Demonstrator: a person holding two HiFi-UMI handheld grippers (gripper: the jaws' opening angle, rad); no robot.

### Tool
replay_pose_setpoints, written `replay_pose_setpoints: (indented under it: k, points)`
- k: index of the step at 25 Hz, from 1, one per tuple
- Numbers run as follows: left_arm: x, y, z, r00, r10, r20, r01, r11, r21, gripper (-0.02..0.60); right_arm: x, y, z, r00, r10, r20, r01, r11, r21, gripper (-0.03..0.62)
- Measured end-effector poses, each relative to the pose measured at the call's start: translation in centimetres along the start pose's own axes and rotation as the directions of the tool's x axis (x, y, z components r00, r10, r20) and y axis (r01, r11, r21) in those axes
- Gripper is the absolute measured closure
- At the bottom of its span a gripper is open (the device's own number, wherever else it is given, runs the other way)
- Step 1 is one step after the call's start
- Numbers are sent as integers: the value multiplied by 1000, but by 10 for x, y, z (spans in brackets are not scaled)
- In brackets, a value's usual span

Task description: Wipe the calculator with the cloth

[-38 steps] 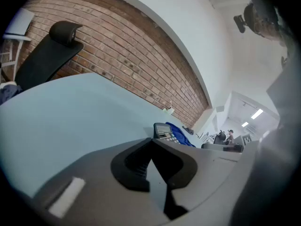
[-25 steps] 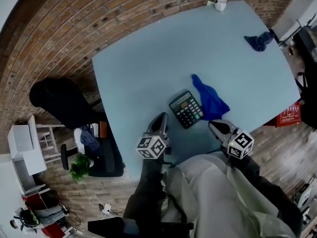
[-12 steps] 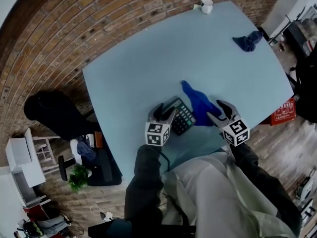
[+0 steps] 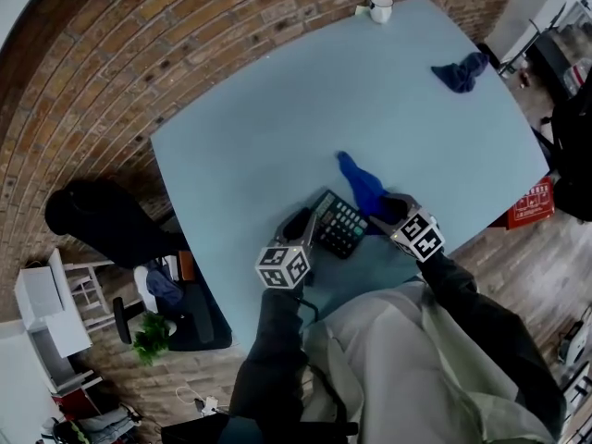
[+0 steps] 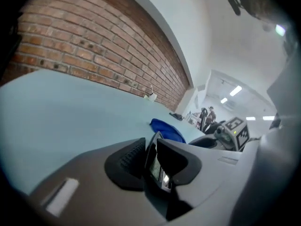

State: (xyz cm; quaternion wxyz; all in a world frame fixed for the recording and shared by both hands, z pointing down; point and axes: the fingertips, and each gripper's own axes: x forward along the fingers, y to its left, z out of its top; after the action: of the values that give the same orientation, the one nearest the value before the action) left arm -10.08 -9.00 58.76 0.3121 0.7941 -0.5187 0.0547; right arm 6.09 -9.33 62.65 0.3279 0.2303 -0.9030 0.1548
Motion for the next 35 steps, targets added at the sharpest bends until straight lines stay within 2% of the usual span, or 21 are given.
replay_pose_setpoints:
  k: [1,2,4,6,8,11,14,16,17,19,21,23,24,26,29,30,32,35]
  points:
    - [-4,-1,0,1000,-7,25,8,998,-68,505,-3,-1,0,1000,7,13,-7,999,44,447]
    - [-9,-2,1,999,-9,53,16,991,-132,513,-7,-3,1,1000,13,25,-15,995,97,477]
    - [-19,-7,4,994,-4,110,29,972,-231,525,-16,-5,9,998,14,68,-26,983,183,496]
    - [-29,-10,9,986,14,166,37,952,-304,535,-28,1,31,991,22,132,-49,979,200,507]
    - [-37,-12,15,977,41,207,34,937,-348,535,-33,22,56,982,79,171,-107,981,161,510]
    - [-45,-23,23,968,59,242,33,933,-359,535,-29,75,85,965,215,151,-222,974,34,511]
    - [-53,-35,33,954,63,292,48,933,-358,535,-32,139,102,925,366,104,-356,929,-104,514]
    - [-62,-40,41,945,53,323,70,931,-357,535,-39,168,104,900,429,75,-412,895,-170,516]
    - [-67,-42,44,941,43,337,86,929,-359,535,-42,169,104,902,426,71,-407,894,-189,516]
    - [-79,-46,52,930,30,366,115,922,-368,535,-47,140,104,934,343,104,-322,930,-176,516]
    - [-93,-48,62,919,36,392,126,917,-380,535,-51,93,107,962,214,169,-202,975,-88,516]
    - [-104,-47,71,904,63,422,124,907,-402,535,-59,67,115,964,143,223,-146,989,-1,516]
    - [-108,-45,74,894,83,440,124,898,-422,535,-63,69,121,961,144,237,-149,989,5,516]
    - [-115,-42,78,871,122,476,133,874,-467,535,-69,104,132,947,218,237,-209,976,-60,516]
    - [-120,-42,82,841,146,522,175,838,-517,535,-76,186,144,894,404,193,-367,908,-200,517]
    - [-121,-43,84,832,149,534,192,826,-529,535,-78,204,144,882,437,175,-394,889,-235,517]
    - [-127,-45,89,813,155,561,222,809,-545,535,-81,211,140,890,430,149,-377,881,-286,528]
    - [-141,-42,101,784,153,602,261,798,-543,535,-96,173,133,933,307,185,-246,924,-293,525]
